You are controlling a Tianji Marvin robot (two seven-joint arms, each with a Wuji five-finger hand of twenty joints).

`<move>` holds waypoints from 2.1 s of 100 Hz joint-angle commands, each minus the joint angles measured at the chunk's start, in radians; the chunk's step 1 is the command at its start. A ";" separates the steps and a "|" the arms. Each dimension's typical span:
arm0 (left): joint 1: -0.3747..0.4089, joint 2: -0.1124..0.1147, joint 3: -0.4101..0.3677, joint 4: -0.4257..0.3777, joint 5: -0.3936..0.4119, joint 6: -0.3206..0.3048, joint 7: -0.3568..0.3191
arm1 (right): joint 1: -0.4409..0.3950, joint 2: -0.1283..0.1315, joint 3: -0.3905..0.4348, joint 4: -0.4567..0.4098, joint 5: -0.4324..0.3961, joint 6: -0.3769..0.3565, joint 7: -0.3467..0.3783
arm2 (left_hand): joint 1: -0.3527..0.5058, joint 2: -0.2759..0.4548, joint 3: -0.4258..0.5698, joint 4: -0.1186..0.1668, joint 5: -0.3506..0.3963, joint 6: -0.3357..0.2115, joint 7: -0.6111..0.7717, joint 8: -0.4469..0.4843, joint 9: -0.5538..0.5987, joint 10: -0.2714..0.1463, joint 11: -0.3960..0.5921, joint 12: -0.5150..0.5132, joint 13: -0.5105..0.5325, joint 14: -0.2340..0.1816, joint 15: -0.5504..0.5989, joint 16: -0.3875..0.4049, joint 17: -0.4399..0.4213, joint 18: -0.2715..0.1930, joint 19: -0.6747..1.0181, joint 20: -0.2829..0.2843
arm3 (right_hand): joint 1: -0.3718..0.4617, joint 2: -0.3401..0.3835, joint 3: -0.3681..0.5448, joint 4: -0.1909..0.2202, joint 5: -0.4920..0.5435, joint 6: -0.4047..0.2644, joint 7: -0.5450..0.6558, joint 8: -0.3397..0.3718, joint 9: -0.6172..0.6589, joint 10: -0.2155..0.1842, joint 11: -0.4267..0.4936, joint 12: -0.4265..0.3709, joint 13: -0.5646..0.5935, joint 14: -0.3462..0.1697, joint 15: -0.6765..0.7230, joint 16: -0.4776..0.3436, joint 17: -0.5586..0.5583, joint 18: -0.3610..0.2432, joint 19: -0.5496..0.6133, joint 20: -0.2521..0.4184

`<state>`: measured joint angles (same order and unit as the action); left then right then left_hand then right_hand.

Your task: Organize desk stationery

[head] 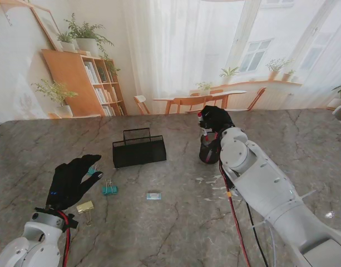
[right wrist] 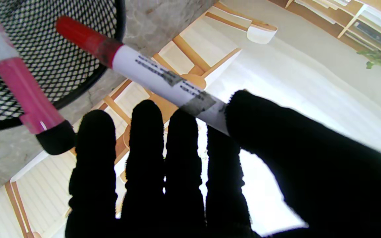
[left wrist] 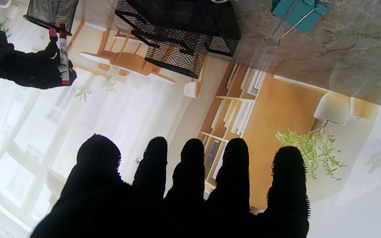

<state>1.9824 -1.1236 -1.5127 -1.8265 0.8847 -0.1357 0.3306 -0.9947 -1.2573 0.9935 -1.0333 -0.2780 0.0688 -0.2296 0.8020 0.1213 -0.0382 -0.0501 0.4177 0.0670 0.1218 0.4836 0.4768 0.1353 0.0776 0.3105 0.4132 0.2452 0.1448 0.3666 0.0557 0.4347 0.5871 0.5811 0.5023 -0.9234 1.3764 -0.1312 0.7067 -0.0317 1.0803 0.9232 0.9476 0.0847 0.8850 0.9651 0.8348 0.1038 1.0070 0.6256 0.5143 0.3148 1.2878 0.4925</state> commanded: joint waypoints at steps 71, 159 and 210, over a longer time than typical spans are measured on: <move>0.002 -0.004 0.004 0.001 -0.005 -0.004 0.007 | -0.012 0.023 0.015 -0.022 -0.005 -0.030 0.075 | 0.028 0.069 -0.010 -0.002 0.006 -0.012 0.001 0.010 0.006 0.006 -0.004 0.006 0.023 0.002 0.012 0.010 0.000 -0.001 0.010 0.031 | 0.019 0.346 -0.163 0.343 -0.143 -0.116 -0.239 -0.048 -0.221 0.020 -0.229 -0.046 -0.127 -0.045 0.001 0.091 -0.139 -0.012 0.000 0.077; 0.000 -0.003 0.005 0.004 -0.005 -0.009 0.006 | -0.100 0.081 0.100 -0.168 -0.041 -0.118 0.197 | 0.028 0.067 -0.012 -0.003 0.006 -0.013 0.001 0.010 0.007 0.007 -0.003 0.007 0.025 0.003 0.013 0.012 0.000 0.000 0.013 0.031 | -0.108 0.640 -0.783 0.146 -0.248 -0.054 -0.771 -0.208 -0.343 0.019 -0.710 -0.395 -0.302 0.015 -0.660 -0.154 -0.413 0.005 -0.308 0.036; -0.003 -0.003 0.004 0.007 -0.006 -0.018 0.005 | -0.224 0.147 0.225 -0.384 -0.170 -0.329 0.304 | 0.024 0.062 -0.012 -0.002 0.005 -0.011 0.001 0.011 0.007 0.004 -0.003 0.007 0.022 0.001 0.012 0.012 -0.001 -0.001 0.011 0.031 | -0.213 0.706 -0.862 0.101 -0.445 -0.010 -0.929 -0.276 -0.583 -0.052 -0.811 -0.569 -0.586 -0.077 -0.965 -0.321 -0.614 -0.211 -0.687 -0.138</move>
<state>1.9774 -1.1239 -1.5109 -1.8234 0.8825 -0.1457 0.3355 -1.1939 -1.1231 1.2093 -1.3808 -0.4460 -0.2442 0.0620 0.8020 0.1213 -0.0383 -0.0501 0.4177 0.0670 0.1218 0.4836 0.4769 0.1353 0.0777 0.3104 0.4137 0.2455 0.1448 0.3753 0.0569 0.4347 0.5879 0.5821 0.3144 -0.2427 0.5354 0.0082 0.2893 -0.0456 0.1671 0.6687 0.3871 0.0524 0.0994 0.4177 0.2763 0.0607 0.0534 0.3174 -0.0812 0.1604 0.6398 0.3694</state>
